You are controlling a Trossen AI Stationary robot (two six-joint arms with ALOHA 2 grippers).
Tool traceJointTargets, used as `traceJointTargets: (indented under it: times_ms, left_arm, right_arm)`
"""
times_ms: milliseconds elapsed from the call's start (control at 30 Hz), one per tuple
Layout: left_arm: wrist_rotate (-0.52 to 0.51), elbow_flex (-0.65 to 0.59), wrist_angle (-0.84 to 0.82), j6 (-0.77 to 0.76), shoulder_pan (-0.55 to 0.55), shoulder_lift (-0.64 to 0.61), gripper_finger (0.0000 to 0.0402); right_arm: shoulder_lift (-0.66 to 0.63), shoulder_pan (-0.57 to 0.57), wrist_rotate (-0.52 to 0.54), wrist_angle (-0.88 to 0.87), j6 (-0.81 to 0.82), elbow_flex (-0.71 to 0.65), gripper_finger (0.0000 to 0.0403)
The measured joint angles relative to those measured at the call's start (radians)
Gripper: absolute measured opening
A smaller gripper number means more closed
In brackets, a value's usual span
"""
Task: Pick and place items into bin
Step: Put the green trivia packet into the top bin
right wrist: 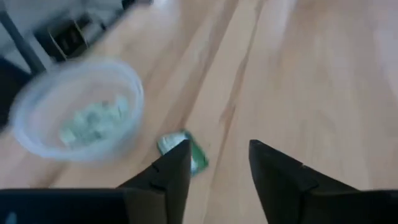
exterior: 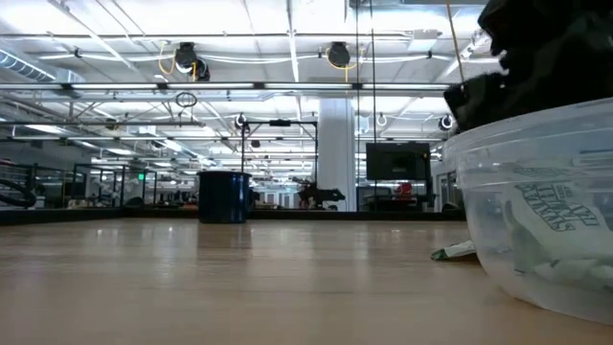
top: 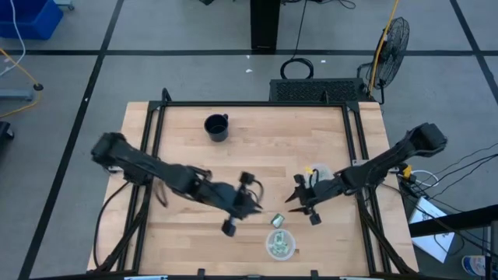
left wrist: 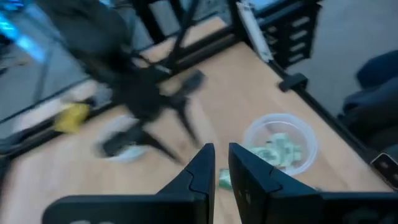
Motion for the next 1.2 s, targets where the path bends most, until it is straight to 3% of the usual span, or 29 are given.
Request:
traceJointTargets:
  times_ms: [233,433,933,1067,1200]
  left_arm:
    - [-0.094,0.0,-0.121,-0.001,0.001,-0.143,0.0051]
    - [-0.105,0.0,-0.179,-0.002,0.003,-0.168,0.0051]
    - [-0.178,0.0,-0.26,-0.016,0.004,-0.168,0.0051]
    - [-0.178,0.0,-0.291,-0.038,0.004,-0.168,0.0051]
    - [-0.177,0.0,-0.307,-0.067,0.004,-0.167,0.0051]
  right_arm:
    - [0.186,0.007,-0.009,-0.077,-0.021,0.112,0.0177]
    - [0.27,0.012,-0.028,-0.235,-0.053,0.224,0.017]
    - [0.46,0.009,-0.081,-0.082,-0.076,0.229,0.0168]
    - [0.469,0.009,-0.08,-0.129,-0.076,0.23,0.0148]
    - [0.446,0.009,-0.078,-0.175,-0.074,0.231,0.0101]
